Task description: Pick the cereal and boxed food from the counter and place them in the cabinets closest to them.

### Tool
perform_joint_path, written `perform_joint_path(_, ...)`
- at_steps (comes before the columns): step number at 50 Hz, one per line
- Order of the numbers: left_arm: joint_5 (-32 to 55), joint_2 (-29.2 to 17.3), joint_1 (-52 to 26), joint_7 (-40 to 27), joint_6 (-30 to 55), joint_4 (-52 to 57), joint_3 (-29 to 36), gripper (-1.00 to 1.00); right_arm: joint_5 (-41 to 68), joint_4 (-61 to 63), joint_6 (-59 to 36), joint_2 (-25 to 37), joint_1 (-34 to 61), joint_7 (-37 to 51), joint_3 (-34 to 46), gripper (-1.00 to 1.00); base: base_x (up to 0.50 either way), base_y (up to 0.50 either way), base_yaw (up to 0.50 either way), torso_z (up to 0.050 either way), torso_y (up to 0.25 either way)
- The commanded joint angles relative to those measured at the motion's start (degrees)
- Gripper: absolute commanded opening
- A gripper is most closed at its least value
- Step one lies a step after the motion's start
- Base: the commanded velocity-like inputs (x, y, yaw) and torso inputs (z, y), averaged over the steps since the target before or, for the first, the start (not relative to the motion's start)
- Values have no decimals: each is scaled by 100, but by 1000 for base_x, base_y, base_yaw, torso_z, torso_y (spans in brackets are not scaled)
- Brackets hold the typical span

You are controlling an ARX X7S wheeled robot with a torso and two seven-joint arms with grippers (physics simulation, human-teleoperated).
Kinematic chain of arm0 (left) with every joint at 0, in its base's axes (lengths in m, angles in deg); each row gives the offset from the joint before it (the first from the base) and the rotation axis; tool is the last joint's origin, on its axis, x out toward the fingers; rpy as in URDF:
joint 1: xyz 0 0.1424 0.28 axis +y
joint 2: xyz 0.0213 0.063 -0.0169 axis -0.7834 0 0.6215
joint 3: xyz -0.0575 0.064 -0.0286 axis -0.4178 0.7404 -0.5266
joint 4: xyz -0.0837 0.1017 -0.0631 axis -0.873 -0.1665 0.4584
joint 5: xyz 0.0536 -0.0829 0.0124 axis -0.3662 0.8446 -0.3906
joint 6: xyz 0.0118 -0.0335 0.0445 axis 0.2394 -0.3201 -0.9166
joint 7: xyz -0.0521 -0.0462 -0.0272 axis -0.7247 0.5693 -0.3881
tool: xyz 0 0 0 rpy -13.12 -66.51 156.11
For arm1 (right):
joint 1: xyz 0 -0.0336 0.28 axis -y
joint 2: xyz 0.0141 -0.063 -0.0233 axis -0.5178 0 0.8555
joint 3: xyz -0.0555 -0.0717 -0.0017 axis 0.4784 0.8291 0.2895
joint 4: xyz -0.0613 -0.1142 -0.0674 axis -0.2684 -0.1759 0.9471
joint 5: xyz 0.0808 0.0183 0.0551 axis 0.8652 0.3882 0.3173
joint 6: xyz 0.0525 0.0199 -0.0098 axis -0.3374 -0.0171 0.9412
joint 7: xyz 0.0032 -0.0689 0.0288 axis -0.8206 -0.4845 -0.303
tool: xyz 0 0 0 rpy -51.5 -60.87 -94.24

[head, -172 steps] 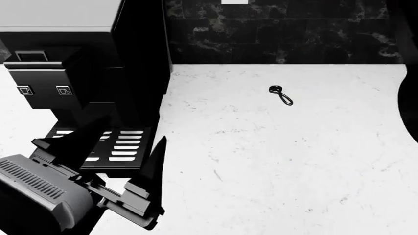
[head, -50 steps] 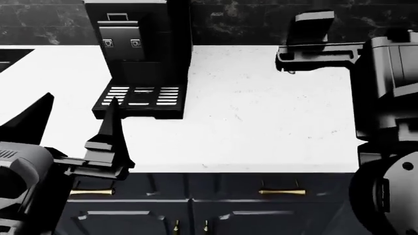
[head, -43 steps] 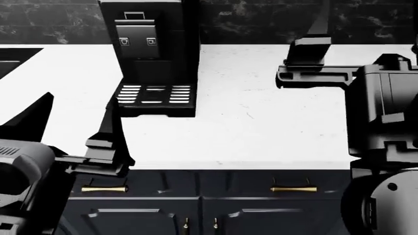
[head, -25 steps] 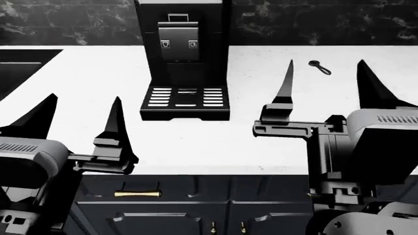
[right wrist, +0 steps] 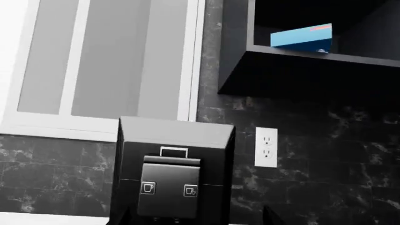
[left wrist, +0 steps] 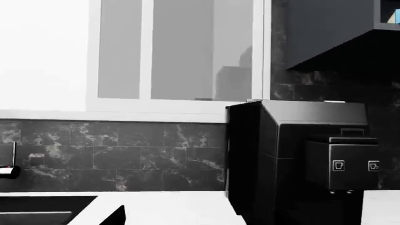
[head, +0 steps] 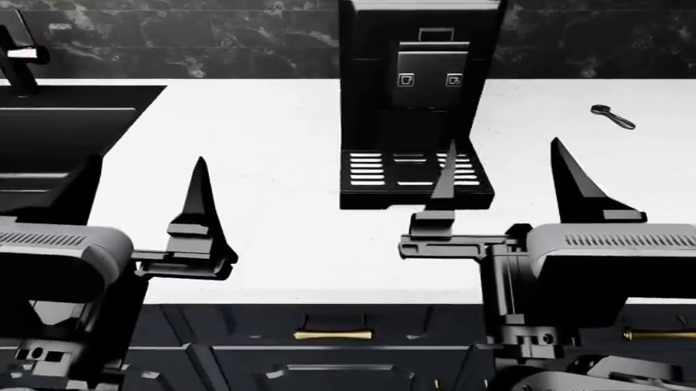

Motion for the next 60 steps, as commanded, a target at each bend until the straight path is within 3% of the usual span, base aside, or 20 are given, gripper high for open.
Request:
perform_joint_path(1,-42,97,-68,-73,58,-102,-28,100,-126,-163,-18,-102,-104,-104,-21,100,0,500,0,0,0)
perform_joint_path(60,-221,327,-39,-176,259,-380,42,100,-283,-250,-267,-279,-191,-367,-184,100,0,500,0,0,0)
